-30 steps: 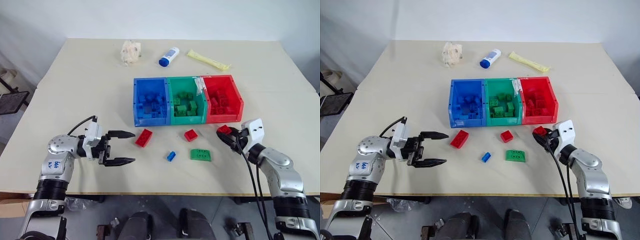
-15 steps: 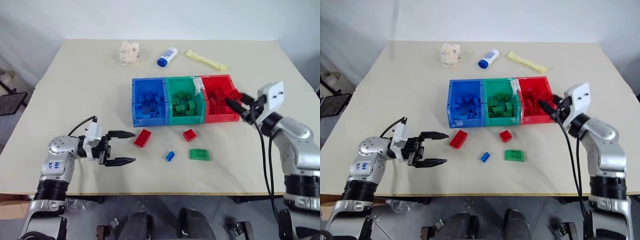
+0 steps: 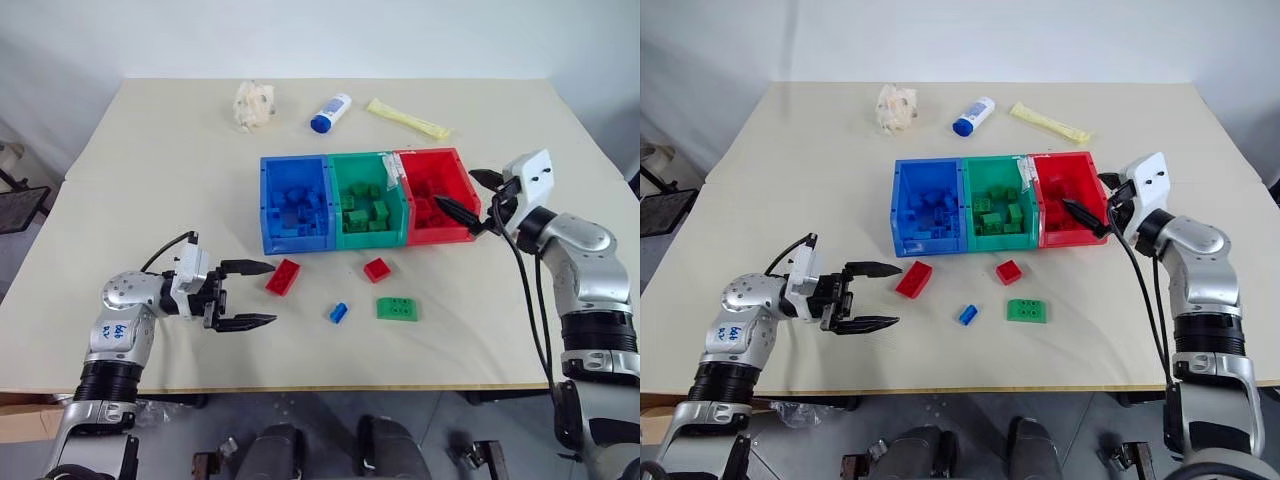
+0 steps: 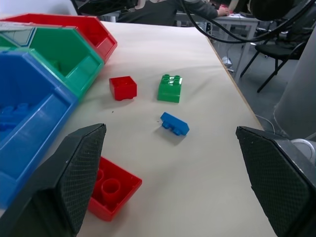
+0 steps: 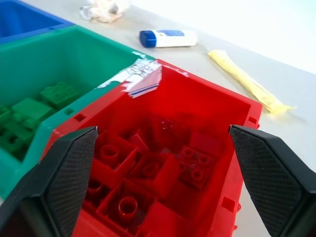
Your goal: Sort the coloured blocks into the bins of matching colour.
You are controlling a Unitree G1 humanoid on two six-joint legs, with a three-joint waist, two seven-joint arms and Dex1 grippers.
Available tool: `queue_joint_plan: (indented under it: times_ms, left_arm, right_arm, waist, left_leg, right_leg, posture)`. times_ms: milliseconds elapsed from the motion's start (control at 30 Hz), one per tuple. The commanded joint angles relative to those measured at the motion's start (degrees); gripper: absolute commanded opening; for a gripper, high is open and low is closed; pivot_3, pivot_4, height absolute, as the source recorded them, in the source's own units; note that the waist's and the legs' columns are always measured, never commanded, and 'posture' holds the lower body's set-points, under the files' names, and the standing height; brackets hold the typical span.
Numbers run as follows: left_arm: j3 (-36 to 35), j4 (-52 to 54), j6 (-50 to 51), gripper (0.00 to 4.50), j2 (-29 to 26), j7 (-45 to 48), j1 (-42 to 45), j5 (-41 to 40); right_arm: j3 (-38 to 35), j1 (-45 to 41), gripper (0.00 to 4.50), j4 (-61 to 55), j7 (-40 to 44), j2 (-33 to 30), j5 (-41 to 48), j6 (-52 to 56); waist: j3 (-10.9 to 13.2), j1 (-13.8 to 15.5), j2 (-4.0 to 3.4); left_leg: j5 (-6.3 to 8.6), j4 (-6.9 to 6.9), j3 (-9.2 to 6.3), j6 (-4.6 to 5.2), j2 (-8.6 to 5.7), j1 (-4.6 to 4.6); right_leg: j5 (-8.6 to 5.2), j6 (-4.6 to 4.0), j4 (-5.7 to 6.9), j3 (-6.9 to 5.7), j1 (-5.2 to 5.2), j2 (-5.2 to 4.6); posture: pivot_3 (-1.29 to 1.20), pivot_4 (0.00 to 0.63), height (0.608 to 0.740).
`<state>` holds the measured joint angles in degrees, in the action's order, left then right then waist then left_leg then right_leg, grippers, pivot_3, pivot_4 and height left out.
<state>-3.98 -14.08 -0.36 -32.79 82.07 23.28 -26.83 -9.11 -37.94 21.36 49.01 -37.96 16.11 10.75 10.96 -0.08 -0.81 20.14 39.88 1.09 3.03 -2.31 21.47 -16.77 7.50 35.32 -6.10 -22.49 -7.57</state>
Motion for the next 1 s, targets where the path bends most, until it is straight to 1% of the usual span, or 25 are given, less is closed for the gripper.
queue_joint_plan:
  times_ms: [33, 133, 233, 367, 533, 633, 800, 900, 1000]
  left_arm:
    - [-1.6, 1.7, 0.2, 4.50, -1.7, 1.0, -0.6, -1.6]
    - [-1.7, 1.7, 0.3, 4.50, -2.4, 1.5, -0.9, -1.8]
    - [-2.1, 3.2, 0.9, 4.50, -3.0, 1.3, -1.9, -2.2]
    - [-2.7, 5.6, 1.8, 4.50, -4.1, 1.1, -4.3, -2.9]
    - [-3.4, 8.1, 2.0, 4.50, -4.4, 0.6, -7.0, -3.3]
    - [-3.3, 7.6, 1.7, 4.50, -4.2, 0.3, -6.9, -3.1]
    - [-2.9, 7.6, 1.4, 4.50, -3.8, -0.1, -6.1, -2.9]
    - [-2.8, 7.7, 1.2, 4.50, -3.6, 0.0, -5.8, -3.0]
    - [-2.2, 7.4, 0.9, 4.50, -3.3, 0.5, -5.5, -2.8]
  right_arm:
    - [0.4, 5.5, 4.47, -9.9, 9.3, -5.6, 3.1, 1.6]
    - [1.6, 11.1, 4.47, -15.1, 14.8, -9.4, 2.9, -0.1]
    - [0.0, 16.9, 4.47, -20.9, 19.6, -13.6, 4.9, 0.9]
    - [-5.2, 26.6, 4.47, -25.0, 26.2, -22.3, 6.1, 1.6]
    - [-10.9, 33.6, 4.47, -25.9, 30.1, -27.6, 6.7, 1.2]
    - [-10.9, 33.8, 4.47, -26.7, 30.5, -28.7, 7.1, 2.5]
    - [-6.7, 31.7, 4.47, -29.1, 29.2, -27.7, 6.8, 5.4]
    - [-3.5, 29.3, 4.47, -30.7, 27.6, -26.2, 6.7, 7.1]
    - [3.5, 25.6, 4.47, -32.5, 25.2, -23.1, 4.3, 8.5]
  waist:
    - [0.0, 0.2, 0.00]
    - [0.0, 0.1, 0.01]
    - [0.0, 0.1, 0.00]
    - [0.0, 0.6, 0.00]
    - [0.0, 0.9, 0.00]
    - [0.0, 1.2, 0.00]
    - [0.0, 1.3, 0.00]
    - [0.0, 1.3, 0.00]
    - [0.0, 1.3, 0.00]
  left_leg:
    - [0.00, 0.01, -0.09, 0.00, 0.00, 0.05]
    - [0.01, 0.03, -0.15, -0.01, -0.02, 0.08]
    - [0.01, 0.06, -0.07, 0.00, -0.01, 0.07]
    - [0.01, 0.07, -0.10, 0.00, 0.01, 0.08]
    - [0.02, 0.09, -0.10, 0.00, 0.08, 0.03]
    - [0.04, 0.09, -0.13, -0.03, 0.14, -0.07]
    - [0.06, 0.07, -0.19, -0.08, 0.15, -0.14]
    - [0.07, 0.08, -0.21, -0.09, 0.15, -0.14]
    - [0.07, 0.09, -0.26, -0.10, 0.15, -0.15]
  right_leg:
    - [0.00, 0.00, -0.01, 0.00, 0.01, -0.01]
    - [0.00, 0.00, -0.04, 0.01, 0.03, -0.02]
    - [0.00, 0.00, -0.14, -0.01, 0.06, 0.00]
    - [0.00, 0.00, -0.21, 0.02, 0.10, -0.03]
    - [0.00, 0.01, -0.36, 0.09, 0.22, -0.12]
    - [0.00, 0.00, -0.48, 0.09, 0.36, -0.15]
    - [0.00, 0.00, -0.55, 0.09, 0.44, -0.21]
    - [0.00, 0.00, -0.58, 0.07, 0.46, -0.22]
    - [0.00, 0.00, -0.59, 0.04, 0.49, -0.22]
  posture:
    - [0.00, 0.150, 0.740]
    - [0.00, 0.150, 0.740]
    - [0.00, 0.150, 0.740]
    - [0.00, 0.150, 0.740]
    - [0.00, 0.150, 0.740]
    - [0.00, 0.150, 0.740]
    - [0.00, 0.150, 0.740]
    - [0.00, 0.150, 0.740]
    - [0.00, 0.150, 0.740]
